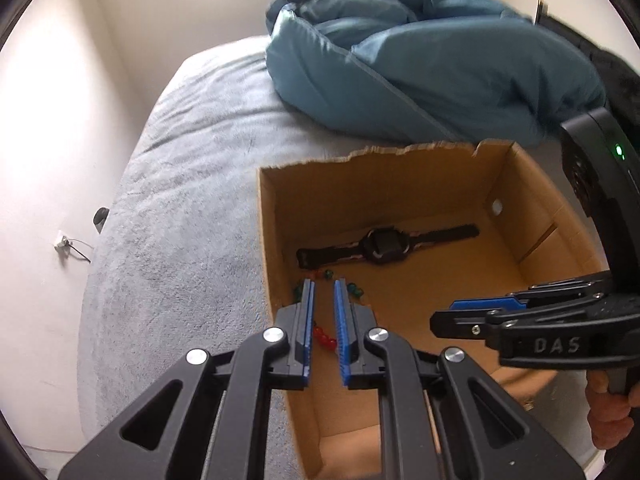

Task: Organize jewelry
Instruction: 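Lift the bracelet into the box and open both tools, then withdraw both tools from the box toward the gold charms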

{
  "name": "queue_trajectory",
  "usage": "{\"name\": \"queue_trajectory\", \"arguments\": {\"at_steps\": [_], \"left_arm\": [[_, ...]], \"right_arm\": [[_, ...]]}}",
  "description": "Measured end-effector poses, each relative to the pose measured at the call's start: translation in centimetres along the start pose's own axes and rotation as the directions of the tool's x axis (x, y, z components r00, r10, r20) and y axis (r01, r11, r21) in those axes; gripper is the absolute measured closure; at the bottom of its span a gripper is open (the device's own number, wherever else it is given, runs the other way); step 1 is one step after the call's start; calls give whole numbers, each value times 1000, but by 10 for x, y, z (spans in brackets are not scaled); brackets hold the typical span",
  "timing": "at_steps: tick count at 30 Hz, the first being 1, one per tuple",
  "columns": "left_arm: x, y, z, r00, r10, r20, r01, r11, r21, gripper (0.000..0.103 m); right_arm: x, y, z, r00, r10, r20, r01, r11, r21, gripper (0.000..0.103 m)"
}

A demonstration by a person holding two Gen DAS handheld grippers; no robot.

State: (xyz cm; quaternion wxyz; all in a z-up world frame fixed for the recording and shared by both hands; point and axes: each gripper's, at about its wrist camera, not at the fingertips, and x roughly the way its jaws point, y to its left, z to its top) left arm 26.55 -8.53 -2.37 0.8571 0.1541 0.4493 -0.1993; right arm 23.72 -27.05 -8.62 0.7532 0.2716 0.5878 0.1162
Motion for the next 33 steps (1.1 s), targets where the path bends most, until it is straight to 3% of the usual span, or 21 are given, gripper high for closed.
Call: {"name": "queue_trajectory", "arguments": {"at_steps": [2, 6, 10, 14, 18, 23, 33], "left_arm": [[-19, 1, -5, 998, -18, 53, 18, 1000, -11, 93], [-61, 5, -28, 987, -54, 150, 60, 998, -30, 91], [-96, 10, -66, 972, -82, 222, 98, 993, -62, 89], [-115, 13, -103, 962, -99, 255, 127, 987, -98, 87], [-109, 9, -134, 963, -82, 257, 113, 988, -107, 85], [-80, -11, -160, 969, -98, 227, 118, 990, -77, 85], [-12, -36, -171, 974, -161, 161, 170, 984, -43, 85]], "right_arm": [[-21, 6, -13, 998, 4, 62, -2, 999, -42, 75], [-69, 21, -41, 982, 27, 189, 1, 989, -145, 63], [-106, 32, -84, 952, 40, 305, 43, 964, -261, 58], [-118, 26, -130, 923, 65, 379, 65, 945, -320, 58], [-112, 8, -162, 913, 69, 403, 57, 954, -293, 58], [-83, -14, -188, 925, 43, 378, 53, 969, -240, 63], [-19, -14, -188, 944, -32, 330, 128, 953, -275, 69]]}}
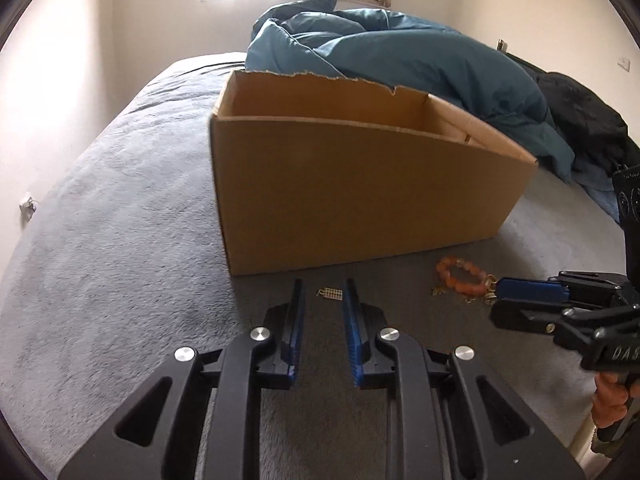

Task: Organize jewelry
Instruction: 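Withdraw both tools from the box toward the gold charms, then grasp the gold rectangular charm with the left tool while the right tool grasps the gold butterfly charm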

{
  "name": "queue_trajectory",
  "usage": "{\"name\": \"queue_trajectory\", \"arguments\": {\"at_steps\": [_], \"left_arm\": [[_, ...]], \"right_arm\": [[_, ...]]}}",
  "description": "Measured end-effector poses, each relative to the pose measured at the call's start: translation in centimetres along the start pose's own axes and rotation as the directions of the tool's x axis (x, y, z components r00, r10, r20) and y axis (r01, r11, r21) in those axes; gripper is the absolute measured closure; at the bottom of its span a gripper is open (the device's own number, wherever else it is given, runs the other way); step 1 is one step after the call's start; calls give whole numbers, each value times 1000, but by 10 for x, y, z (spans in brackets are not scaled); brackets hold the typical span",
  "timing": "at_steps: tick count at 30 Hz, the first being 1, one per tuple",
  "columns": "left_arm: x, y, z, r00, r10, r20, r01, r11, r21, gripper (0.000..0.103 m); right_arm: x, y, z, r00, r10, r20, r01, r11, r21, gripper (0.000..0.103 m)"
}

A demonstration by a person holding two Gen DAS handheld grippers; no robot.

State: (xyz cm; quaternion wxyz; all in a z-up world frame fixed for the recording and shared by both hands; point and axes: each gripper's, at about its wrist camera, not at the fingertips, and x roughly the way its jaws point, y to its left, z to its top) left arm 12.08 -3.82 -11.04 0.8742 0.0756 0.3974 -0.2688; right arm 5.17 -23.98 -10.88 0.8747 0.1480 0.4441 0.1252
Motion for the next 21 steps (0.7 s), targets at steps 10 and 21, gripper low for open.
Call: {"name": "queue_trajectory", "arguments": {"at_steps": [10, 21], "left_arm": [[36, -2, 2, 997, -27, -66, 28, 1000, 11, 78], [62, -6, 3, 994, -29, -106, 30, 999, 12, 78]], "right_arm": [[35, -10, -3, 999, -40, -36, 38, 999, -36, 68], [55, -14, 7, 996, -67, -52, 65, 997, -32, 68]]}}
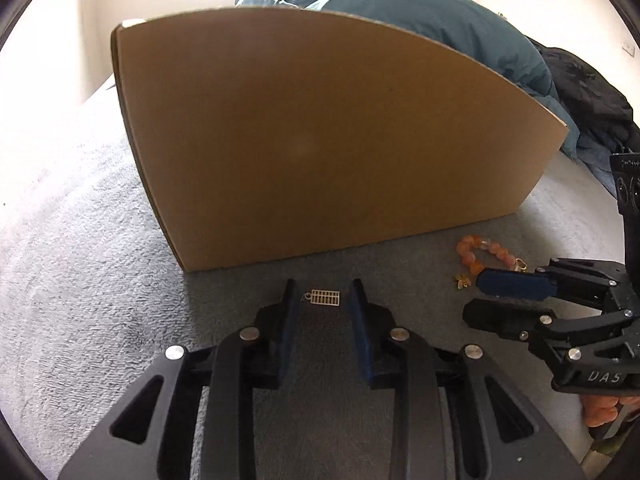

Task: Organize jewelry
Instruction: 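Grasp the gold rectangular charm with the left tool while the right tool grasps the gold butterfly charm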

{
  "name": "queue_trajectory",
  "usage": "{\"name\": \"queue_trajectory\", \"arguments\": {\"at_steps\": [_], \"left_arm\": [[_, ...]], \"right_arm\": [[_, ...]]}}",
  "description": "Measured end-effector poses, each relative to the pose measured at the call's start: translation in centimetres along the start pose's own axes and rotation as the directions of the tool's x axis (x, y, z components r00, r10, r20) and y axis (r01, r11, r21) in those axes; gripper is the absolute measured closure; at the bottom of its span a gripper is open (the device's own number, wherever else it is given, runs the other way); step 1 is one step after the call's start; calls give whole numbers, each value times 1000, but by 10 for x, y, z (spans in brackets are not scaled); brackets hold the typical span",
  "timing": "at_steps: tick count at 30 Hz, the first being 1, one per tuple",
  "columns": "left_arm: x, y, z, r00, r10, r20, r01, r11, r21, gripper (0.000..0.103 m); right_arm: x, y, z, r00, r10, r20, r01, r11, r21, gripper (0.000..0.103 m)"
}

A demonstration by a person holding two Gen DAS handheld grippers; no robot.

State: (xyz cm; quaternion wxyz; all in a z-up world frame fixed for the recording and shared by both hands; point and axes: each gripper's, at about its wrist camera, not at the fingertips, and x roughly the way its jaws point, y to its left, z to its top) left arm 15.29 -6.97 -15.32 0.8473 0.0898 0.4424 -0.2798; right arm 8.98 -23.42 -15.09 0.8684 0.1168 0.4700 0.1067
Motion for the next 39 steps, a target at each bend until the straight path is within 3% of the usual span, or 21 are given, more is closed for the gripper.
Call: {"name": "queue_trajectory", "arguments": {"at_steps": [11, 20, 39], "left_arm": [[16, 7, 5, 1000, -5, -23, 4, 1000, -11, 78], [14, -5, 0, 999, 35, -4, -35, 999, 17, 83], [-35, -14, -15, 996, 22, 89, -23, 1000, 7, 87]], "right_arm": [[15, 21, -9, 998, -58, -25, 57, 998, -39, 71], [17, 28, -9, 998, -65, -12, 65, 998, -1, 90], [-25, 28, -23, 999, -12, 36, 10, 998, 58, 90]]}}
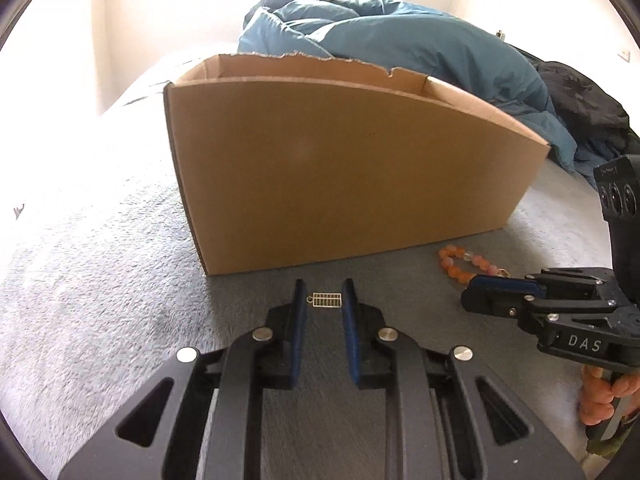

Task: Organize jewelry
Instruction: 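Grasp the gold rectangular charm with the left tool while the right tool grasps the gold butterfly charm, then carry both charms over the box and open both tools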

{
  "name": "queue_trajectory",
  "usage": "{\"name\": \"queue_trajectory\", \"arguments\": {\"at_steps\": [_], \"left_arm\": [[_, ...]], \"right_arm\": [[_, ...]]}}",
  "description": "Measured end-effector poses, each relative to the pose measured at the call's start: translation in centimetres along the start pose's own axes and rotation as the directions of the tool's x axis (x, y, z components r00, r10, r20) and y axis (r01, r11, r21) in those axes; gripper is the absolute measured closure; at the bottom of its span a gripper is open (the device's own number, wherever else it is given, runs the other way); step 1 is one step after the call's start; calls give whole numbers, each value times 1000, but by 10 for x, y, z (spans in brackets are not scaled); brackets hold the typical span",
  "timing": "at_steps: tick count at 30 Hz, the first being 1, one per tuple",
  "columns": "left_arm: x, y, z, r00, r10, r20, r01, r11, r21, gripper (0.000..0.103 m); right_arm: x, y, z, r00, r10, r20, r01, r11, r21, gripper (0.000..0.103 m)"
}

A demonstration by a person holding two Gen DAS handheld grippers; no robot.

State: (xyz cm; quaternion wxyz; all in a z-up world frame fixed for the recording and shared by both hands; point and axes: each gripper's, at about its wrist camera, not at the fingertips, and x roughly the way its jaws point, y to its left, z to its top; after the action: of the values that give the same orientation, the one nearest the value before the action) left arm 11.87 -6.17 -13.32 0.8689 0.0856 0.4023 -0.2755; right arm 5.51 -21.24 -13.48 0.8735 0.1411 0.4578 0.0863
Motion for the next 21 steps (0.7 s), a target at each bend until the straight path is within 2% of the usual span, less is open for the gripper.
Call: {"name": "queue_trajectory", "arguments": {"at_steps": [2, 3, 6, 9, 12, 14, 17, 19, 21], "left_arm": [[-12, 1, -1, 1000, -5, 12, 5, 1000, 3, 87], [-18, 4, -1, 1000, -8, 20, 8, 1000, 1, 87], [-45, 3, 2, 997, -35, 71, 36, 999, -7, 86], [-75, 0, 16, 987, -68, 144, 69, 998, 1, 86], [-104, -2, 45, 967, -110, 231, 110, 994, 13, 86], [-108, -1, 63, 961, -121, 250, 122, 992, 10, 86], [-95, -2, 90, 971, -92, 220, 92, 996, 11, 86], [-78, -6, 108, 979, -79, 188, 77, 997, 19, 86], [-51, -7, 125, 990, -76, 120, 75, 997, 14, 86]], "right_arm": [[-13, 1, 3, 1000, 5, 14, -5, 1000, -10, 90], [-22, -12, 16, 1000, 9, 22, -9, 1000, -15, 90], [-45, -10, 20, 998, 25, 58, -23, 999, -26, 90], [-69, -11, 37, 991, 59, 122, -54, 997, -47, 90], [-92, 5, 58, 978, 88, 189, -75, 994, -77, 90], [-102, 6, 75, 971, 93, 219, -75, 993, -89, 90], [-99, -2, 109, 972, 94, 217, -80, 994, -72, 90], [-84, -11, 126, 980, 74, 183, -66, 996, -51, 90], [-61, -23, 140, 992, 50, 118, -49, 999, -14, 90]]}}
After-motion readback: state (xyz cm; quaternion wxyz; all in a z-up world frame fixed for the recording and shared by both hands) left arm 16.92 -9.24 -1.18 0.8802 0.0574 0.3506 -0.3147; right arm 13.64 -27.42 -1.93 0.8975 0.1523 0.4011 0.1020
